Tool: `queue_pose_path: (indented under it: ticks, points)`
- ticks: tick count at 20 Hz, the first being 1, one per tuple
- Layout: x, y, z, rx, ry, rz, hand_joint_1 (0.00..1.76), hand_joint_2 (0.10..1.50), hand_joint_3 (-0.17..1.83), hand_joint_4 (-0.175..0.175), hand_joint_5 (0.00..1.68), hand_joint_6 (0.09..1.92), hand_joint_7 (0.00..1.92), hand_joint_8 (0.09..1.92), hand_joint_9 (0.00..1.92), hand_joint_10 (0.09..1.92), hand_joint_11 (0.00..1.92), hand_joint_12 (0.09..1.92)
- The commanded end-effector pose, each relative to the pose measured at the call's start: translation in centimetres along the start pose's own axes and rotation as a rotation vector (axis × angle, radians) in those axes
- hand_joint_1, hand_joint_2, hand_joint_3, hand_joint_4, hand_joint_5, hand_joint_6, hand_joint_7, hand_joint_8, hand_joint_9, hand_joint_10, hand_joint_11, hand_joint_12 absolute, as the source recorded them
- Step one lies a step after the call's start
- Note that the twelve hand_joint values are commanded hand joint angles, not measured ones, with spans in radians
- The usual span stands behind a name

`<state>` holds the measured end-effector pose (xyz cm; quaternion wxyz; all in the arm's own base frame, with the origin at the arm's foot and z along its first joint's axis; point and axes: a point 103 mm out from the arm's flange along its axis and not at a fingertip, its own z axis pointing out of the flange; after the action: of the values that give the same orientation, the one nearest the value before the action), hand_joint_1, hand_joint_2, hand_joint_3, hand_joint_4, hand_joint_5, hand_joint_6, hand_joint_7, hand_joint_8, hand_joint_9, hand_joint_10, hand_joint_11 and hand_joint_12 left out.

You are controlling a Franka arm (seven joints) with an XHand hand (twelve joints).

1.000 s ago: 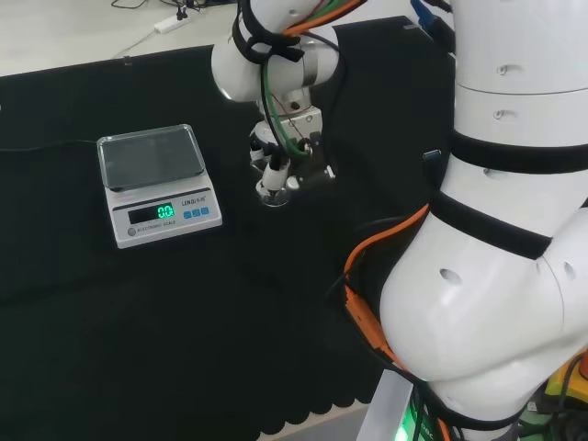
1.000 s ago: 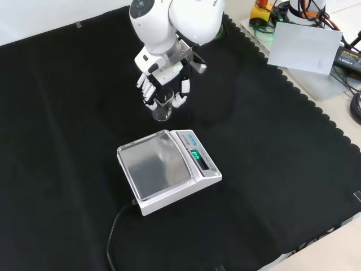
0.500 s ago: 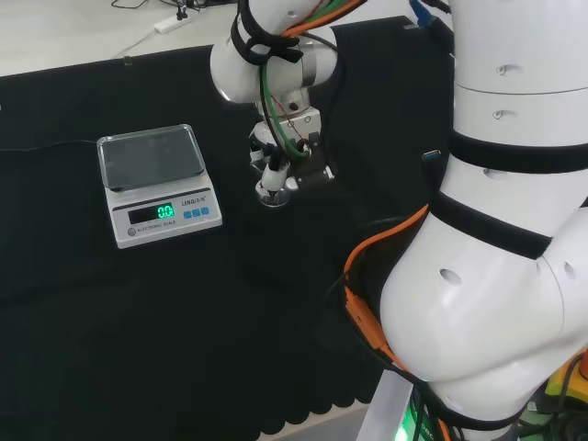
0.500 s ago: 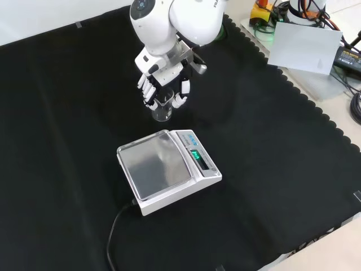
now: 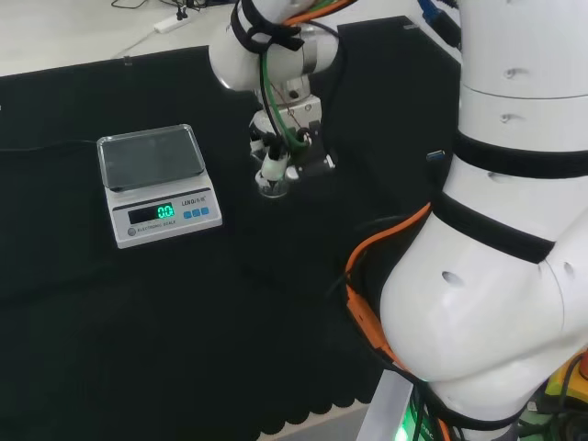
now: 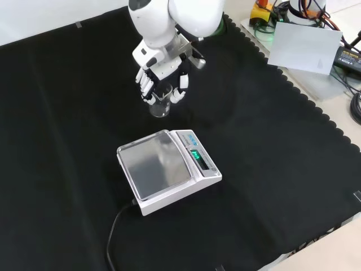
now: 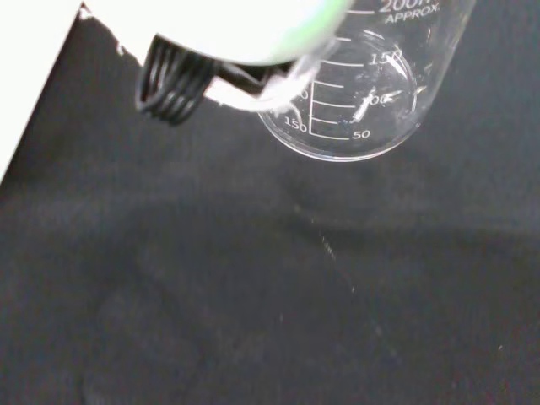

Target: Pick up the beaker.

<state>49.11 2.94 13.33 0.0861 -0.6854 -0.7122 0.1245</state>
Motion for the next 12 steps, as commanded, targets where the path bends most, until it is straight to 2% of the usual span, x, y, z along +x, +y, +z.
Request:
queue_pose_path:
  ticks: [1, 12]
  points:
    - [0.1, -0.5, -1.7, -0.005, -0.016, 0.002, 1.21, 0.57, 0.81, -0.050, 0.64, 1.17, 0.80, 0.74, 0.96, 0.62, 0.64, 1.30]
    - [2.7, -1.2, -6.5, -0.043, -0.039, -0.028, 1.21, 0.57, 0.82, -0.057, 0.67, 1.16, 0.81, 0.77, 0.98, 0.61, 0.67, 1.28]
